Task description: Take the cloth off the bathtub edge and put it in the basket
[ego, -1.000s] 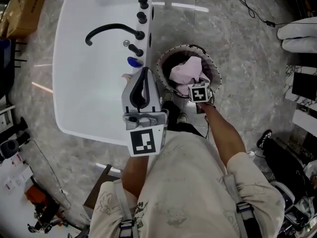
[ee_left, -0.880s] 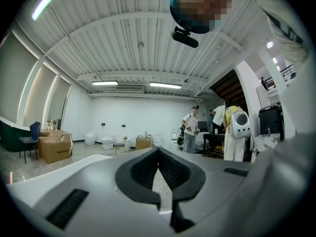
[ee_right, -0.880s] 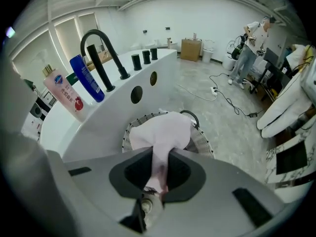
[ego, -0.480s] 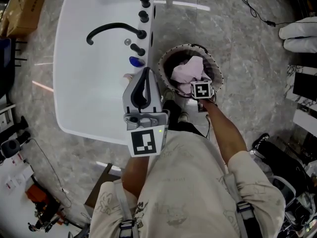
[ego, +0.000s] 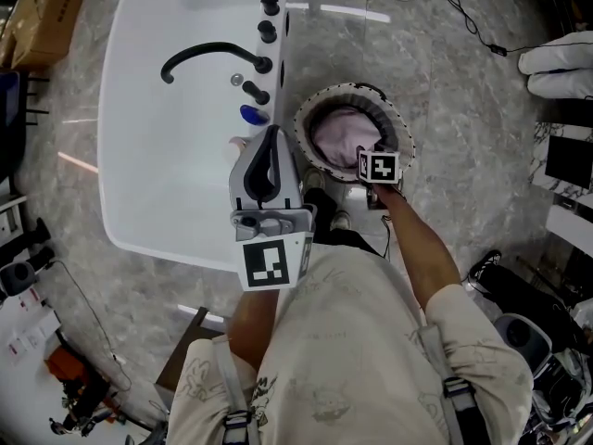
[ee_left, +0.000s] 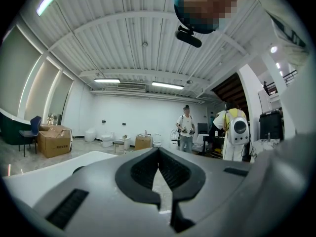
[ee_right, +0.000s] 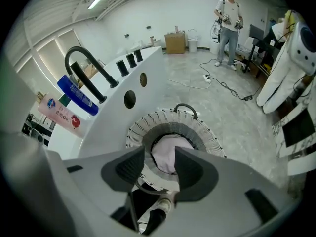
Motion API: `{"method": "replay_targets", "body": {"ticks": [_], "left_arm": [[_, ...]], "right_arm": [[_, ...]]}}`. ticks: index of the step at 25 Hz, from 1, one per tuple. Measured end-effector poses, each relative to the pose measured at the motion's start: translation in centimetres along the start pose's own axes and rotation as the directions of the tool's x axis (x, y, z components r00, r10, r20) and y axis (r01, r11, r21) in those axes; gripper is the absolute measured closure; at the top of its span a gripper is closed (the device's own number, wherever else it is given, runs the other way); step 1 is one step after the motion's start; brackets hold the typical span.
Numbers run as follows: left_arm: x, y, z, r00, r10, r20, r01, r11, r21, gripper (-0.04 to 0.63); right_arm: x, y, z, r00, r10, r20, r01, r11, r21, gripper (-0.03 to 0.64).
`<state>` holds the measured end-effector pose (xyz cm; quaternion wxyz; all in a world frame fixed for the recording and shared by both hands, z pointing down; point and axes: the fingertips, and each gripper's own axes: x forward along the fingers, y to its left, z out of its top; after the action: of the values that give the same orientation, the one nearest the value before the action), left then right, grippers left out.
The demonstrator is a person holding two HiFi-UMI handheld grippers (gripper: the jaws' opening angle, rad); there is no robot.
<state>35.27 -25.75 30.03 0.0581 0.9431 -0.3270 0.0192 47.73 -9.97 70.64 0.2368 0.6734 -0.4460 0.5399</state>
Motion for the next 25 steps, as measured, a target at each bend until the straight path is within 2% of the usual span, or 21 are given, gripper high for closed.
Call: {"method": "replay_targets", "body": {"ticks": [8, 15, 20, 25], "left_arm": [[-1.5, -0.6, 0.5, 1.000, 0.006, 0.014, -0.006, 1.000, -0.001, 0.592], [-3.1, -1.8, 0.4, 1.000, 0.006, 0.024, -0.006, 1.000, 0.015, 0.592], [-4.6, -3.3, 0.7, 0.999, -0.006, 0.035, 0.006, 1.000, 0.014, 0.592], [-6.3, -4.7, 1.0, 0.999, -0.002, 0.052, 0.001, 1.000, 0.020, 0.592]], "right_arm": [[-1.7, 0.1, -0.6, 0.999, 0.019, 0.043, -0.020, 0.999, 0.034, 0.443], [-3.2, 0.2, -0.5, 0.987, 0.061, 0.148, -0.069, 0.996, 0.051, 0.448], [-5.9, 0.4, 0.2, 0.958, 0.098, 0.268, -0.121, 0.990, 0.070, 0.451], [-11.6, 0.6, 1.8, 0.905, 0.119, 0.409, -0.142, 0.990, 0.025, 0.451]]}}
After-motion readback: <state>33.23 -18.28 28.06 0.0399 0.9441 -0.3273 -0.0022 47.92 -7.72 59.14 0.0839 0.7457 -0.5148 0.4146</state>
